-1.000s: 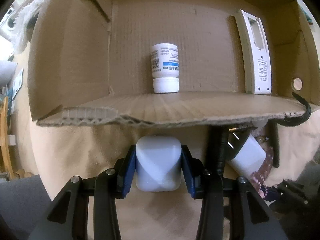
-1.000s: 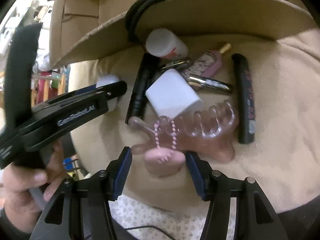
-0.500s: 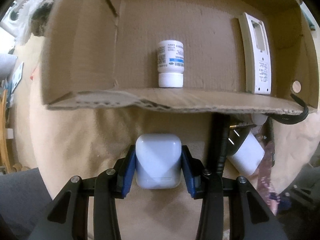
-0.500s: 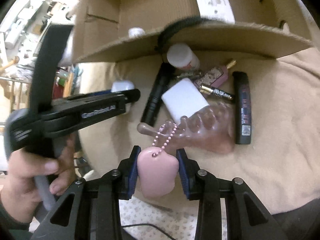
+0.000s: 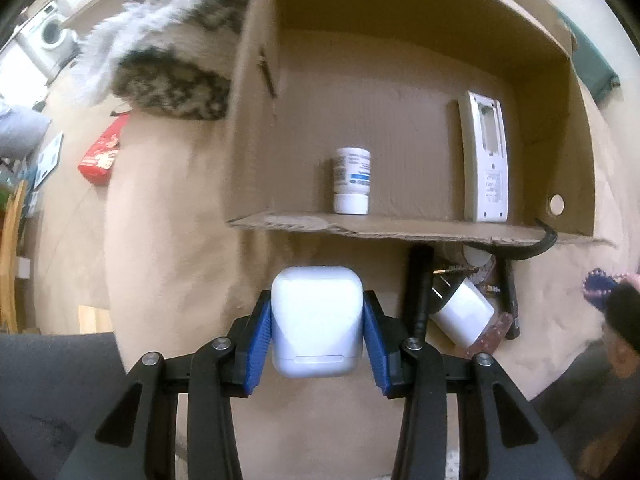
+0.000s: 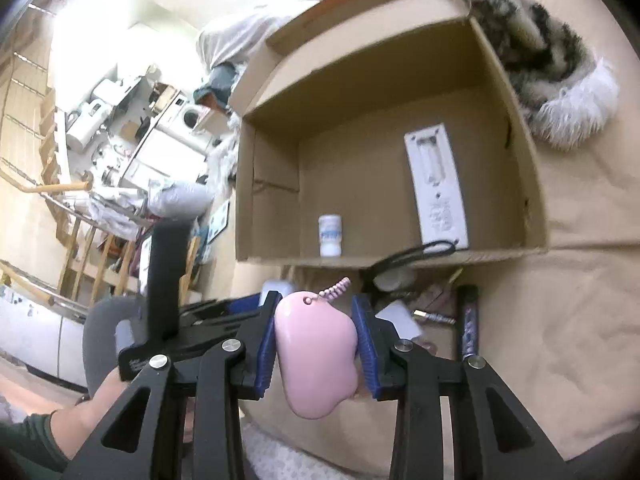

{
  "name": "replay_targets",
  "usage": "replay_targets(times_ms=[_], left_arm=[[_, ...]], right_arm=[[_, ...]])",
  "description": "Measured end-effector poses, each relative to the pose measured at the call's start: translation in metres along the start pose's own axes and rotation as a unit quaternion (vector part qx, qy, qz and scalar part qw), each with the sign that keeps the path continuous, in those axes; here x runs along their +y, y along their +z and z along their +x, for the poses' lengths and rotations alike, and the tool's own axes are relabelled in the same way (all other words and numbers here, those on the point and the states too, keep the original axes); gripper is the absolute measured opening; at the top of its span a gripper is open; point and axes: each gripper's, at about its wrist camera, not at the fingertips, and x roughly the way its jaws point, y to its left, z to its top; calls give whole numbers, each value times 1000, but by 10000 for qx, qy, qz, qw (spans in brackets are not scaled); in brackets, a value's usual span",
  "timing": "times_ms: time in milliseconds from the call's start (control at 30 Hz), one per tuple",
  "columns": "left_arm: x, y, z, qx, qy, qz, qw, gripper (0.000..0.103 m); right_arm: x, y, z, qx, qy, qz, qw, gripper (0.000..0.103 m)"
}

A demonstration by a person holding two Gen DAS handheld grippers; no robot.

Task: Organize rigid objects
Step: 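Carry the earbud case and pink keychain into the box with both tools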

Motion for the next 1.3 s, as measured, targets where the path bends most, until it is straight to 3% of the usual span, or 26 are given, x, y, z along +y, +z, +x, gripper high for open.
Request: replay_targets(times_ms=[133, 300, 533, 700, 900, 1100, 1300], left_arm=[[12, -4, -22, -219, 2, -113, 9997, 39], [-5, 3, -73, -929, 43, -336, 9951, 39], [-19, 45, -109, -1404, -20, -307, 9896, 39], [-24, 75, -93, -1357, -36, -428, 9898, 39], [-36, 101, -67, -1271, 67, -221, 9916, 39], [-45, 111, -38, -1223, 93, -122, 9924, 39], [-44, 106, -14, -1084, 95, -211, 9938, 39]], right_arm=[[2, 0, -18, -268, 52, -56, 9996, 38], [16, 14, -47, -844, 81, -293, 9960, 38], [31, 57, -63, -1184, -151, -608, 9910, 38], [31, 85, -61, -1266, -299, -742, 9887, 38], [14, 108, -31, -1081, -640, -747, 9893, 38], [-13, 106, 1, -714, -962, -458, 9917, 38], [-18, 100, 26, -352, -1269, -588, 9895, 38]])
